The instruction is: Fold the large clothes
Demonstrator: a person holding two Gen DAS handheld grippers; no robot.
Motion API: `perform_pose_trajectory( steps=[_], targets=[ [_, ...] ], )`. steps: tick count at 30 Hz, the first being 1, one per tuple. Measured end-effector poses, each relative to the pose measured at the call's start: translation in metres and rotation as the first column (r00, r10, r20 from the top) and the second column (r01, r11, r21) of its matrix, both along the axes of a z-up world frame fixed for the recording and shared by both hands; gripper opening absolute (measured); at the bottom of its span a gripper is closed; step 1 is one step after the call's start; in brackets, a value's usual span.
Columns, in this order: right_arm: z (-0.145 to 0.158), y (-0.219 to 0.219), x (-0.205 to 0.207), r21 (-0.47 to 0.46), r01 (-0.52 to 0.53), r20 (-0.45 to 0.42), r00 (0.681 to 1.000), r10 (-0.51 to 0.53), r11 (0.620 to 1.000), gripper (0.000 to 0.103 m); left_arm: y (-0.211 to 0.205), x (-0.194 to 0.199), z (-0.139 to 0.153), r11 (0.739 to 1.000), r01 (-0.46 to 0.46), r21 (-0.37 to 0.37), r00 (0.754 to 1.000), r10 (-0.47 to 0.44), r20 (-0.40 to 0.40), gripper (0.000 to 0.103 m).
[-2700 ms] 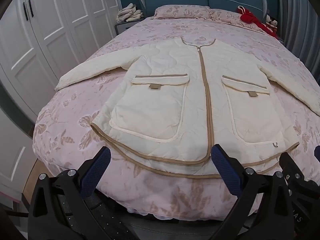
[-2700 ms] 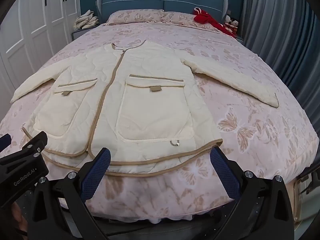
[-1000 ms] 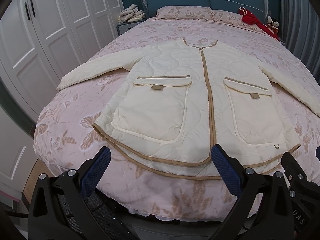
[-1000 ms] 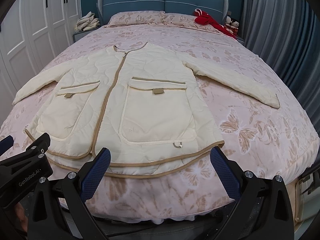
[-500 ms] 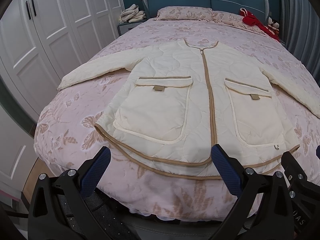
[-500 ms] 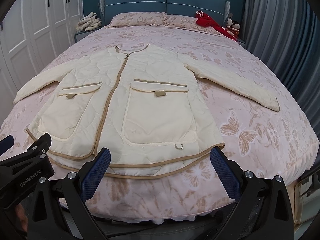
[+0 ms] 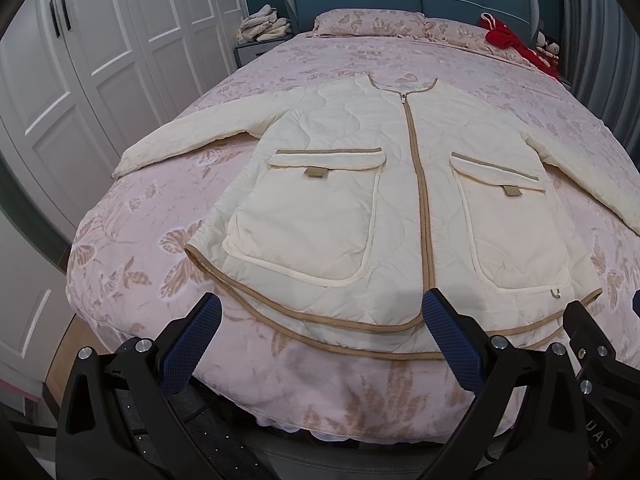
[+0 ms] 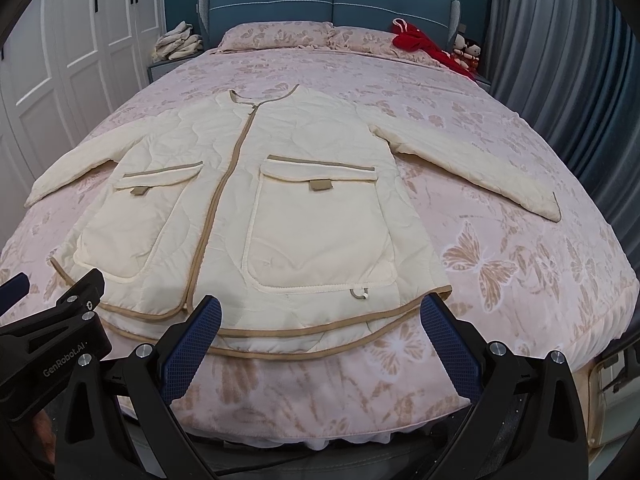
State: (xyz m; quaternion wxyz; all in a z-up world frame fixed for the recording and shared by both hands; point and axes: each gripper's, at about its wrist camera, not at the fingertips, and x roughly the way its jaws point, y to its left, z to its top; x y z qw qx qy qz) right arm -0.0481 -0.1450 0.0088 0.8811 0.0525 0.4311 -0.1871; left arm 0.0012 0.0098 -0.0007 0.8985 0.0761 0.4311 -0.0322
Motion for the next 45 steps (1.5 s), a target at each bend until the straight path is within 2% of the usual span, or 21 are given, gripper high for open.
perform_pose_trajectory(
  steps=[17,20,25,30,33,36,41,45],
  targets=[
    [-0.009,0.0,0.005,0.006,-0.006,-0.014,1.0,0.006,1.0,0.098,-0.003,0.006,-0.007,1.0,-0.002,-0.005,1.0,0.002,-0.017,0.098],
    [-0.013,-0.008,0.006,0.011,0.003,-0.018,1.0,-0.002,1.0,0.098,-0.001,0.009,-0.011,0.999,0.002,-0.033,0.999,-0.004,-0.043,0.098],
    [-0.016,-0.048,0.007,-0.008,0.043,0.001,0.999,-0.043,0.999,0.098,0.01,0.024,-0.011,0.996,-0.026,-0.085,0.998,0.022,-0.052,0.098],
    [-0.014,-0.137,0.009,0.022,0.197,0.053,0.979,-0.197,0.98,0.098,0.021,0.054,-0.014,0.99,-0.09,-0.108,0.994,0.082,-0.079,0.098],
    [-0.016,-0.205,0.011,0.09,0.31,0.101,0.943,-0.318,0.946,0.098,0.025,0.076,-0.015,0.985,-0.136,-0.105,0.987,0.126,-0.095,0.098],
    [-0.026,-0.267,0.012,0.157,0.423,0.12,0.889,-0.442,0.893,0.098,0.028,0.094,-0.015,0.978,-0.176,-0.115,0.982,0.166,-0.091,0.098],
    [-0.05,-0.359,0.012,0.268,0.578,0.138,0.769,-0.624,0.771,0.098,0.031,0.119,-0.021,0.967,-0.214,-0.134,0.974,0.202,-0.099,0.098],
    [-0.071,-0.408,0.017,0.302,0.646,0.139,0.698,-0.702,0.702,0.098,0.027,0.137,-0.029,0.964,-0.232,-0.131,0.97,0.219,-0.102,0.098]
  ],
)
